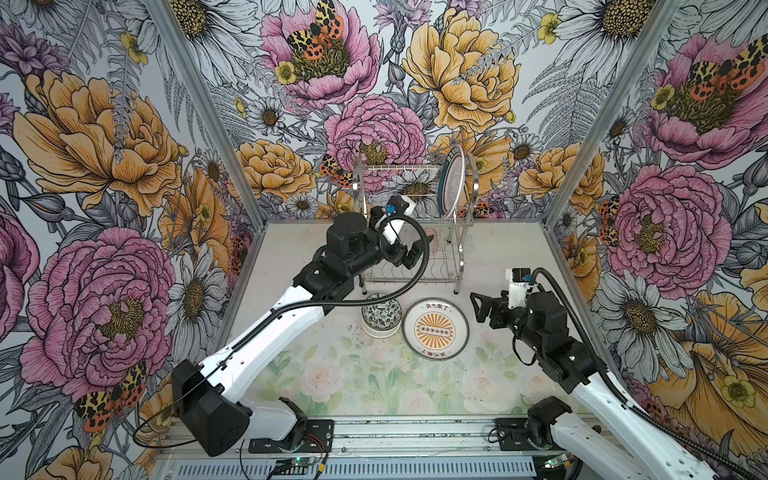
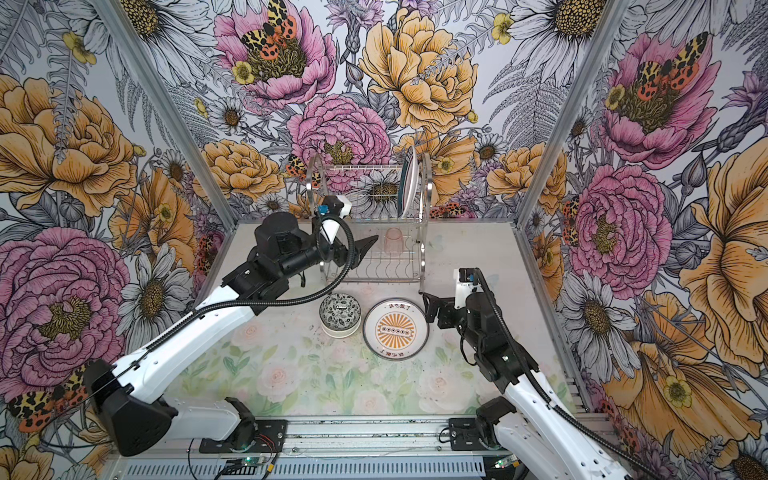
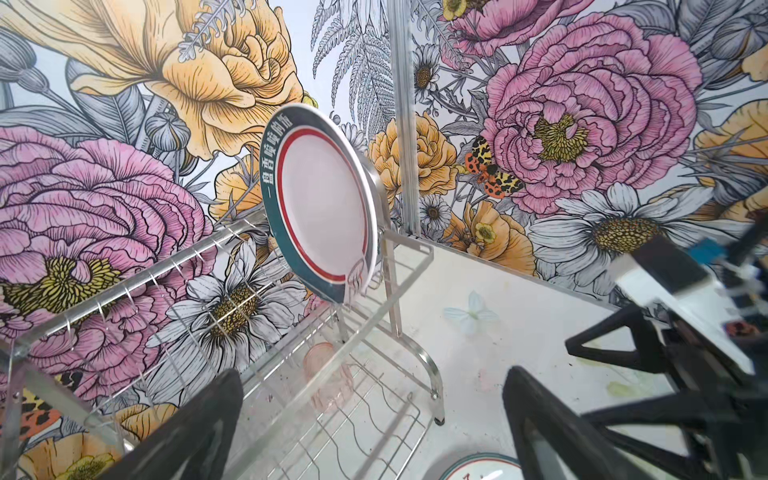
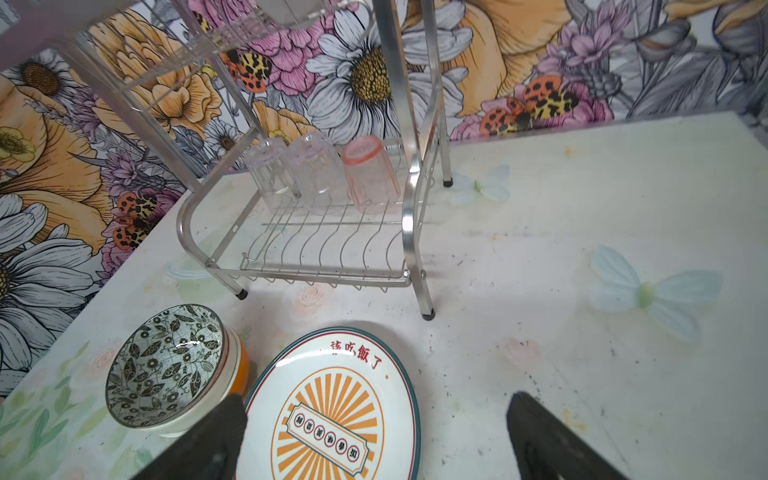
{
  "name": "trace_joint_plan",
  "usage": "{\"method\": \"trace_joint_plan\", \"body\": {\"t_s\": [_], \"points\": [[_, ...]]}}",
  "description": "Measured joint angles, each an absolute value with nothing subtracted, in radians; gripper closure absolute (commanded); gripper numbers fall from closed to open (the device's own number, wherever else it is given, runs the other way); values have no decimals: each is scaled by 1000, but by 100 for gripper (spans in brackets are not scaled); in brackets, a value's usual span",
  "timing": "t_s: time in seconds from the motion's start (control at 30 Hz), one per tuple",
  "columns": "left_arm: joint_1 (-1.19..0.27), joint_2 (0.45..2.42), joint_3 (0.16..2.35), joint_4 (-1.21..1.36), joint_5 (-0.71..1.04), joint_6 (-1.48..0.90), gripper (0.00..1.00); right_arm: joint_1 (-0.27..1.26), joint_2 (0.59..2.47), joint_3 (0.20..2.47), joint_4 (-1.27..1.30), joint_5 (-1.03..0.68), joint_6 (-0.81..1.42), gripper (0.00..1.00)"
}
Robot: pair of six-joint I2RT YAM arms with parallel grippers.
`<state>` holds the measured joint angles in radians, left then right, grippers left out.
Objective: Unload the mixed dishes from the dish rack
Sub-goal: 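Open and lift the right gripper while the left gripper reaches to the rack, then grip the teal-rimmed white plate's edge with the left gripper and lift it from the rack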
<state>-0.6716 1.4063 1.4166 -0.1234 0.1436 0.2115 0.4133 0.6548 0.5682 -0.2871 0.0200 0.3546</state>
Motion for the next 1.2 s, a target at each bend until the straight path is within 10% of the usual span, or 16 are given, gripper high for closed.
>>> {"method": "trace_joint_plan", "body": {"t_s": [0.53, 1.2], "points": [[-712, 1860, 1797, -84, 59, 213, 19, 413, 436, 533, -163, 22, 173, 0], [-746, 1975, 1895, 17, -22, 170, 79, 413, 474, 533, -78, 23, 147, 0]]}}
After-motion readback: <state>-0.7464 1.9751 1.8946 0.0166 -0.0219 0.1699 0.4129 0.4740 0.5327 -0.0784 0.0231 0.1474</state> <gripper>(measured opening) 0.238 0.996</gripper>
